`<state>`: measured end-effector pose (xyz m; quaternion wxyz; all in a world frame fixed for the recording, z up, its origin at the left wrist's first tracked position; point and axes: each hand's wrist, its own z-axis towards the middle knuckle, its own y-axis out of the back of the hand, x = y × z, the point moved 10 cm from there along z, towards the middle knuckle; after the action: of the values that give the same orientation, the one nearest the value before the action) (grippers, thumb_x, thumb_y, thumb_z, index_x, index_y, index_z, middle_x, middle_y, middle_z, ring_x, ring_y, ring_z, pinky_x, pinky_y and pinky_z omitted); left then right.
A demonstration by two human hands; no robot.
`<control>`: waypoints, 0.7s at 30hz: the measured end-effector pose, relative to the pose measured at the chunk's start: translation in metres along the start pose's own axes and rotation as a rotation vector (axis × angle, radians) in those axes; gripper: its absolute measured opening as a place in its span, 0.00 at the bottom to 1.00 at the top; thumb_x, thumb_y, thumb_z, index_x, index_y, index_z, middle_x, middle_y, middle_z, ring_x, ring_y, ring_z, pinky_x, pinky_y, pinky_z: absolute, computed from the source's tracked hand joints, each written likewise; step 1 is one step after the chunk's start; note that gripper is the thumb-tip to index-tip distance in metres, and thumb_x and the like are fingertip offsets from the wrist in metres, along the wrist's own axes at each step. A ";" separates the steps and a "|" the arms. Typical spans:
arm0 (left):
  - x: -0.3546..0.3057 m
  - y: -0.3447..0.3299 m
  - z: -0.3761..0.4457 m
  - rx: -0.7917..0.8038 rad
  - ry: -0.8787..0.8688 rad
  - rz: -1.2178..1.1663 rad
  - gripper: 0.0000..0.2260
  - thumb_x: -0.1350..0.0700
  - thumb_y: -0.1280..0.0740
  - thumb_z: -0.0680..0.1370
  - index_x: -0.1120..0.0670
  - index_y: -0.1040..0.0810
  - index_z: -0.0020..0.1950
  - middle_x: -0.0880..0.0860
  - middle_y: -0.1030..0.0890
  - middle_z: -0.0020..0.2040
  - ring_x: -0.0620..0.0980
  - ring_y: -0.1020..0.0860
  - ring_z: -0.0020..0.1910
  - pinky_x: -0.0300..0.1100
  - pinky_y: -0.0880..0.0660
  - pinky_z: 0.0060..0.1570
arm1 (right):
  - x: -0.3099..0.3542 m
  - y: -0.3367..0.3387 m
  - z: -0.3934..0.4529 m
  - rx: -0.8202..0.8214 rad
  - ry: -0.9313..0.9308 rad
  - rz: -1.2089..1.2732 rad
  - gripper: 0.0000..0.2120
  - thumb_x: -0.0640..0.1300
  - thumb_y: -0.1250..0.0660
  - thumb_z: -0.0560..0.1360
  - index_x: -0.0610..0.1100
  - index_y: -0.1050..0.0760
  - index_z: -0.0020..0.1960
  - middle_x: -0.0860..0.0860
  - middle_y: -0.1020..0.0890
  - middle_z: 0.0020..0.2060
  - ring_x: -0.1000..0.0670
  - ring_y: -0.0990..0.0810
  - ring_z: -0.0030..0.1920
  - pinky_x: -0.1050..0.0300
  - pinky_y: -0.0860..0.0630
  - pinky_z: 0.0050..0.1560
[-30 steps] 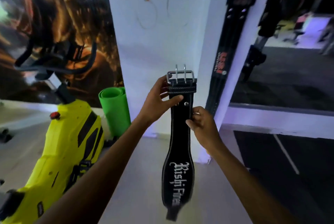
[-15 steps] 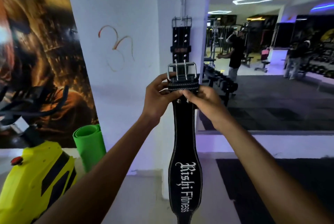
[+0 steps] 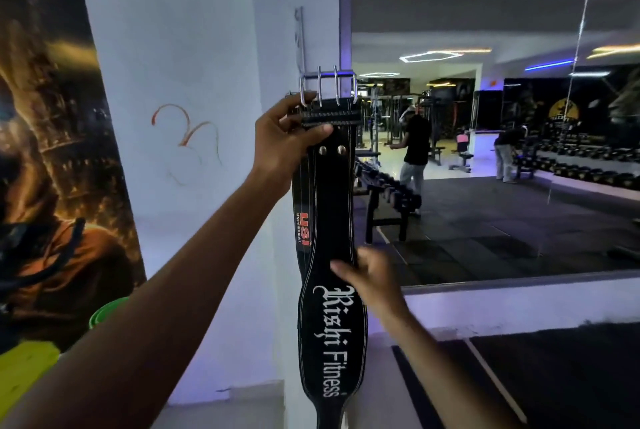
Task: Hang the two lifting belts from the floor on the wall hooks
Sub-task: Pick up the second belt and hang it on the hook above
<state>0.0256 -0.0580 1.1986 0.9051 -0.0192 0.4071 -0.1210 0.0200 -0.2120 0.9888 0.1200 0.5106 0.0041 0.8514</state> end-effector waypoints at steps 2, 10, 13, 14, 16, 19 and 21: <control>-0.002 0.001 0.004 0.012 -0.003 -0.002 0.23 0.73 0.26 0.70 0.58 0.21 0.63 0.54 0.15 0.44 0.45 0.15 0.38 0.40 0.18 0.39 | -0.045 -0.007 -0.029 0.007 -0.100 -0.006 0.12 0.51 0.22 0.67 0.43 0.19 0.40 0.39 0.15 0.37 0.46 0.18 0.35 0.46 0.23 0.38; 0.009 0.004 0.002 0.002 0.026 -0.004 0.23 0.73 0.26 0.70 0.59 0.21 0.63 0.58 0.17 0.45 0.44 0.15 0.36 0.38 0.19 0.38 | 0.040 0.011 0.015 -0.041 0.012 0.077 0.09 0.39 0.25 0.72 0.38 0.21 0.50 0.47 0.16 0.41 0.58 0.19 0.39 0.69 0.22 0.41; 0.005 0.004 0.001 -0.001 0.012 0.016 0.22 0.72 0.25 0.70 0.58 0.21 0.61 0.58 0.17 0.46 0.45 0.15 0.37 0.38 0.19 0.39 | 0.101 0.021 0.040 -0.065 0.126 0.111 0.06 0.37 0.27 0.73 0.43 0.20 0.50 0.52 0.16 0.39 0.64 0.17 0.36 0.70 0.22 0.39; 0.004 0.005 0.002 -0.004 0.007 0.018 0.22 0.72 0.25 0.70 0.58 0.21 0.61 0.58 0.17 0.46 0.45 0.15 0.38 0.38 0.19 0.39 | 0.105 0.020 0.042 -0.057 0.135 0.124 0.07 0.36 0.27 0.73 0.42 0.20 0.51 0.51 0.15 0.39 0.63 0.17 0.36 0.69 0.21 0.39; 0.000 0.007 0.003 -0.018 0.000 0.004 0.21 0.73 0.25 0.70 0.57 0.21 0.60 0.57 0.16 0.45 0.45 0.15 0.37 0.38 0.19 0.38 | 0.087 0.013 0.033 -0.048 0.107 0.100 0.08 0.33 0.28 0.73 0.43 0.21 0.48 0.54 0.17 0.36 0.67 0.19 0.33 0.72 0.23 0.37; -0.005 0.016 0.006 -0.063 -0.009 0.017 0.21 0.72 0.24 0.70 0.55 0.20 0.58 0.57 0.16 0.45 0.45 0.15 0.36 0.40 0.19 0.36 | 0.010 -0.006 -0.005 0.013 -0.025 0.107 0.05 0.34 0.26 0.72 0.40 0.22 0.42 0.55 0.18 0.29 0.64 0.22 0.30 0.70 0.27 0.36; -0.002 0.022 0.008 -0.079 -0.001 0.035 0.20 0.71 0.24 0.69 0.53 0.20 0.56 0.56 0.15 0.45 0.45 0.15 0.36 0.41 0.19 0.36 | -0.043 -0.014 -0.039 0.035 -0.140 0.098 0.13 0.45 0.22 0.69 0.36 0.21 0.41 0.46 0.15 0.33 0.52 0.19 0.35 0.59 0.25 0.40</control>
<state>0.0347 -0.0363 1.2029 0.9058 -0.0476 0.4115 -0.0889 0.0080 -0.2032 0.9305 0.0690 0.5704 -0.0144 0.8183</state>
